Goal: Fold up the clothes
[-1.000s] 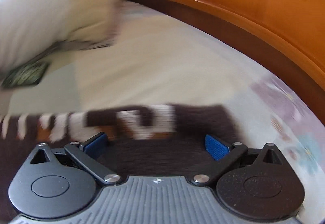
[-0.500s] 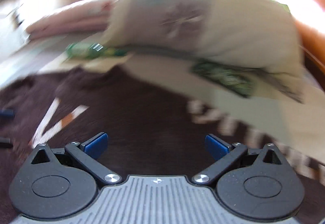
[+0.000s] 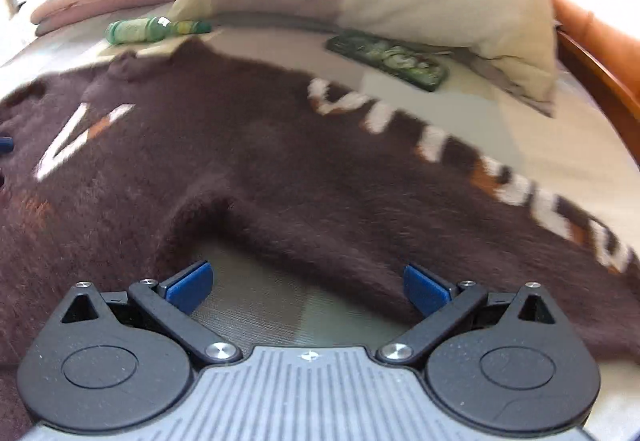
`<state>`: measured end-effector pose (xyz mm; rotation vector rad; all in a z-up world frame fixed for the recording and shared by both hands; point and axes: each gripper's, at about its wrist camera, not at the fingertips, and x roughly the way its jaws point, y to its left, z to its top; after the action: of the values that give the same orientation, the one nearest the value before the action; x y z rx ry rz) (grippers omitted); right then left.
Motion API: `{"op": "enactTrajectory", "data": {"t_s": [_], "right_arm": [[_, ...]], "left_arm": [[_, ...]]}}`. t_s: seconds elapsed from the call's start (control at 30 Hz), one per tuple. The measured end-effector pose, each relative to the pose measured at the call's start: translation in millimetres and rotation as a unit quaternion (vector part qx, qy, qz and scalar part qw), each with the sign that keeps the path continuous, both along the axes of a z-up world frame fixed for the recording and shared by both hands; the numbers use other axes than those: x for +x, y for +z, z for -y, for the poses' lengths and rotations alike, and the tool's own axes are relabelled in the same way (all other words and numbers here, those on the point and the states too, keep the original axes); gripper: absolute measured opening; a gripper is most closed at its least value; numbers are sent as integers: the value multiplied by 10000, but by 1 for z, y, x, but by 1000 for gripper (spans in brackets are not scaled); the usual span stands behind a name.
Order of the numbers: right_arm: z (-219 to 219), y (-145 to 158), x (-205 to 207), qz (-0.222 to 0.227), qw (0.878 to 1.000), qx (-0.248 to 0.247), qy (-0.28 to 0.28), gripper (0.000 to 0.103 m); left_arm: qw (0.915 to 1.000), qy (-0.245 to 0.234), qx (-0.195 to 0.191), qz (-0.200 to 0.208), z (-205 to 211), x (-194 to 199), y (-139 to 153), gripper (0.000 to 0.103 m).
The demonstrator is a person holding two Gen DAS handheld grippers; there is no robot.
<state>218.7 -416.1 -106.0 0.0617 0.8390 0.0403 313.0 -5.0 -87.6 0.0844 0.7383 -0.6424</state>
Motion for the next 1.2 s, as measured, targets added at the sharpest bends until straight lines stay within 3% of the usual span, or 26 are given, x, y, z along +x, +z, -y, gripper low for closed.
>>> {"op": "enactTrajectory", "data": {"t_s": [0.07,0.17,0.23,0.33,0.5,0.63,0.77,0.87,0.93,1.07,1.2], "right_arm": [[14,15,4,358,9971,373,-551,103],[31,24,22,649,9886,290,-1326,103],[37,15,39,574,9873,-50,-1482,103],[42,-13,52,100,9856,-618,-1569,103],[62,-28,-7,340,9853,-321,-1642,103],[74,-11,-36,314,9850,-137,-1694,103],[96,11,-25,638,9737,199,-2176,103],[114,10,1,735,9681,810,-2255,103],[127,-2,15,560,9641,1132,-2335,103],[145,-15,8,493,9620,966,-2505,103],[157,-4,-20,333,9357,645,-3454,103]], "left_arm": [[10000,8,-9,10,0,-1,1,102],[10000,13,-35,-18,1,0,0,102],[10000,0,-26,-45,1,1,-1,102],[10000,22,-23,-65,0,2,-1,102],[9999,58,-18,-100,-1,4,-2,102],[9999,69,-17,-115,-1,4,-3,102],[10000,39,-1,-57,1,1,-2,102],[10000,48,49,-34,3,1,-2,102],[9999,71,83,-38,3,3,-3,102],[9998,133,149,-100,3,6,-7,102],[9995,210,216,-106,2,6,-7,102]]}}
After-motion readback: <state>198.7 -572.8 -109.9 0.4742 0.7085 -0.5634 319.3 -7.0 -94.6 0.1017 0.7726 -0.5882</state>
